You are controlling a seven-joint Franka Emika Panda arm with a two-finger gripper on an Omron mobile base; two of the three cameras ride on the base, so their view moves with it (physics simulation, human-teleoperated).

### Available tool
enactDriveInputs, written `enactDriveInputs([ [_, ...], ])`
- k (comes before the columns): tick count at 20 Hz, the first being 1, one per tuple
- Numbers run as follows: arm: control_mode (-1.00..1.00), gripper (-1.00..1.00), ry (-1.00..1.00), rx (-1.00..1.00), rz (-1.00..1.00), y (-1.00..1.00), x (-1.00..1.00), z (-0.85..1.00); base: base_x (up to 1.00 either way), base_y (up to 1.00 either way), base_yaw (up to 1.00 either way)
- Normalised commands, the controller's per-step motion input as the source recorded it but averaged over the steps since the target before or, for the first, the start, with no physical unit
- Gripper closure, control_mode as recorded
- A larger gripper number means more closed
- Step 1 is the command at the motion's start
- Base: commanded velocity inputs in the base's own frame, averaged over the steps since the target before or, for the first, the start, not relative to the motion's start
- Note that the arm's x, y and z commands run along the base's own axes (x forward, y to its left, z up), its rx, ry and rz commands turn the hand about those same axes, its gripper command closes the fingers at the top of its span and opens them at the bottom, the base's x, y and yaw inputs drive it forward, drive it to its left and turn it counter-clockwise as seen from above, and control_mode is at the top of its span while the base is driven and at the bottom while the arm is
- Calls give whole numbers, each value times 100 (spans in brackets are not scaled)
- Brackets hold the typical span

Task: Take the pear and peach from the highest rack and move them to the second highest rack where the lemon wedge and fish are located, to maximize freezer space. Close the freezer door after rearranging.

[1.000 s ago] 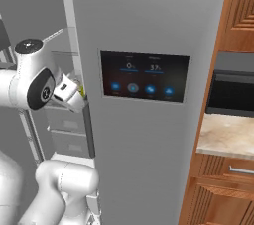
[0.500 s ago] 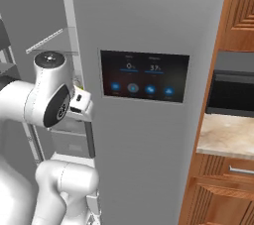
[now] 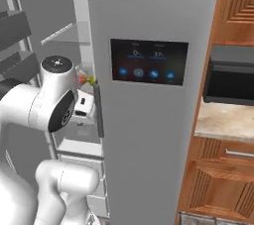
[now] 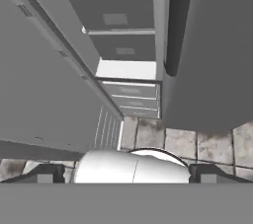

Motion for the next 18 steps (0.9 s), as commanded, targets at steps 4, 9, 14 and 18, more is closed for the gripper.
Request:
enactDriveInputs([
  [4,100,-100,0,0,0,0,0,0,-98,0,0],
  [9,100,-100,0,0,0,0,0,0,-44,0,0],
  [14,-100,-100,-10,-11,0,61,-10,22,0,0,0],
  [18,-100,-100,-20,-33,-7,100,-7,56,0,0,0],
])
